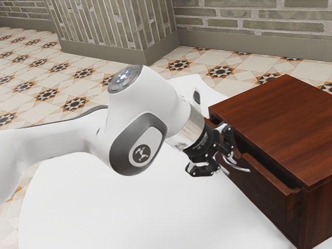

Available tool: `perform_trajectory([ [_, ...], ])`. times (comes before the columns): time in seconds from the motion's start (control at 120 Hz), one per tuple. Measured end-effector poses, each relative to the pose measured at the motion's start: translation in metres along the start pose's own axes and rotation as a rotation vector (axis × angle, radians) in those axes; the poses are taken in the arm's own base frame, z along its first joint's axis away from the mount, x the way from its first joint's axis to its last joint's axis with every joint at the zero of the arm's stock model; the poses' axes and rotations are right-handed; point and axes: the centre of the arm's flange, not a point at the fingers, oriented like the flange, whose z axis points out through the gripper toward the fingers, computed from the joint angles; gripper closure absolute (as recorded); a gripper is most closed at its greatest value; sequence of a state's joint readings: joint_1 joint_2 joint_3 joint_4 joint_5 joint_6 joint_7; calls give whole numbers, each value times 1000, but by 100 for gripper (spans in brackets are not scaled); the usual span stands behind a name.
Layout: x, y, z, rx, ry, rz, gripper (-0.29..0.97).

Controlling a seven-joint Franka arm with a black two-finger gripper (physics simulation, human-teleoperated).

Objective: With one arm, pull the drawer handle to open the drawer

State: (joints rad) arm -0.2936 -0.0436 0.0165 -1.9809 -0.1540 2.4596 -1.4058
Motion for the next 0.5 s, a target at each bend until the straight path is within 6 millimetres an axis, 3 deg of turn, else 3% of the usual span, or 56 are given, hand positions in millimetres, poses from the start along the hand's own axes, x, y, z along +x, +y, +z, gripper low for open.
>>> perform_trajectory([
  [0.167, 0, -1, -3, 0, 0, -1, 73],
  [0.5, -3, -22, -21, 4, -2, -1, 78],
])
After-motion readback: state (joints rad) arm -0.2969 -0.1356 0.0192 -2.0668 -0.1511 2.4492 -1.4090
